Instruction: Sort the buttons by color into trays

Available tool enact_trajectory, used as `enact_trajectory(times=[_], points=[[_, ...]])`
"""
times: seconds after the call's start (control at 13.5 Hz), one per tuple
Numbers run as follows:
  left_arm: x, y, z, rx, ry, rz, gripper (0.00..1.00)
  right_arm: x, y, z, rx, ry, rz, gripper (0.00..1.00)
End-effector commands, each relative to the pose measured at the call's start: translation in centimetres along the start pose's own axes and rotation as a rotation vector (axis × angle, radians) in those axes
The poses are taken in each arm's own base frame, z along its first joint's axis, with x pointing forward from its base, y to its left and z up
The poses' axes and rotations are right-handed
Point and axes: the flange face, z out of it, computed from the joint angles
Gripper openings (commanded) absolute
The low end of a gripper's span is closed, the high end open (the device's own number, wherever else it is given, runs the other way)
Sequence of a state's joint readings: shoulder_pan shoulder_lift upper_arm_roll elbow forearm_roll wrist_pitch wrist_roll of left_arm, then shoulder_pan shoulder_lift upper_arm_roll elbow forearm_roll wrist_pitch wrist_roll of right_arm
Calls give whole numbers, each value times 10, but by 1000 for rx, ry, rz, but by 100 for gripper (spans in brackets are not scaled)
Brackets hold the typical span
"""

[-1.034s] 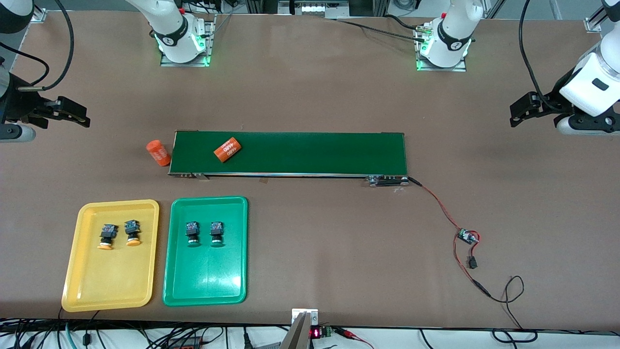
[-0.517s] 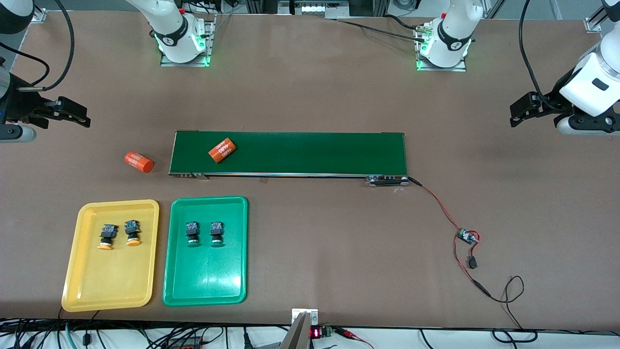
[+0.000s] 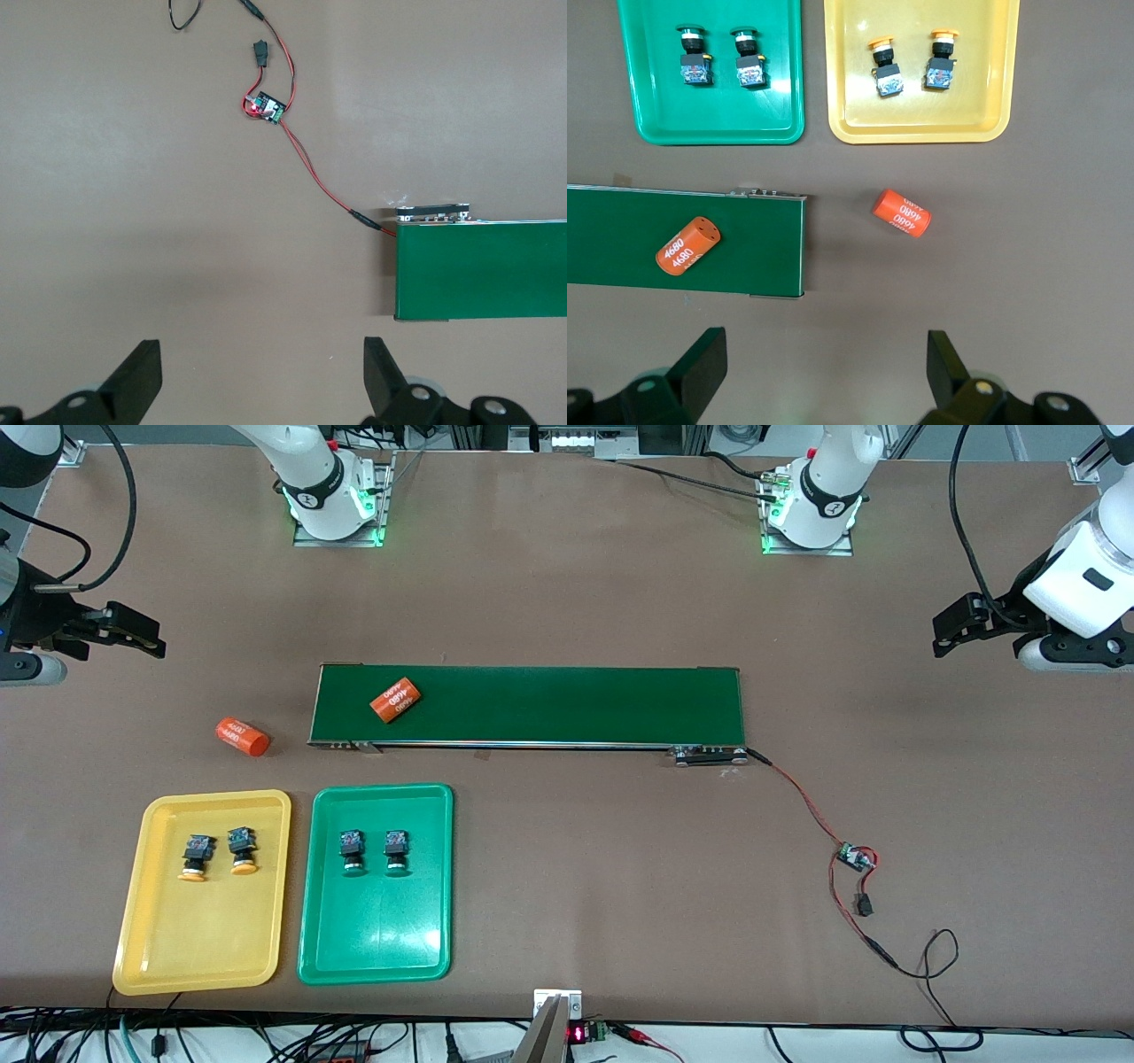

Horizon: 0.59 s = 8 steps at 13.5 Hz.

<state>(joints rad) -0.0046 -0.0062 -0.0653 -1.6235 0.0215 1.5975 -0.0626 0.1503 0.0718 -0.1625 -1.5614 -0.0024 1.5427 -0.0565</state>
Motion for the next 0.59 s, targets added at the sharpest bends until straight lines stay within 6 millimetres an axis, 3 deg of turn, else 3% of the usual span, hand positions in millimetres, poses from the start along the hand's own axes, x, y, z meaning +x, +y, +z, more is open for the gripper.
enact_trajectory(times=[0.0, 0.52], points=[[0, 2, -7, -23, -5, 4, 100, -4, -1, 0, 6, -4, -13, 100], [0, 3, -7, -26, -9, 6, 100, -4, -1, 0, 7, -4, -13, 100]])
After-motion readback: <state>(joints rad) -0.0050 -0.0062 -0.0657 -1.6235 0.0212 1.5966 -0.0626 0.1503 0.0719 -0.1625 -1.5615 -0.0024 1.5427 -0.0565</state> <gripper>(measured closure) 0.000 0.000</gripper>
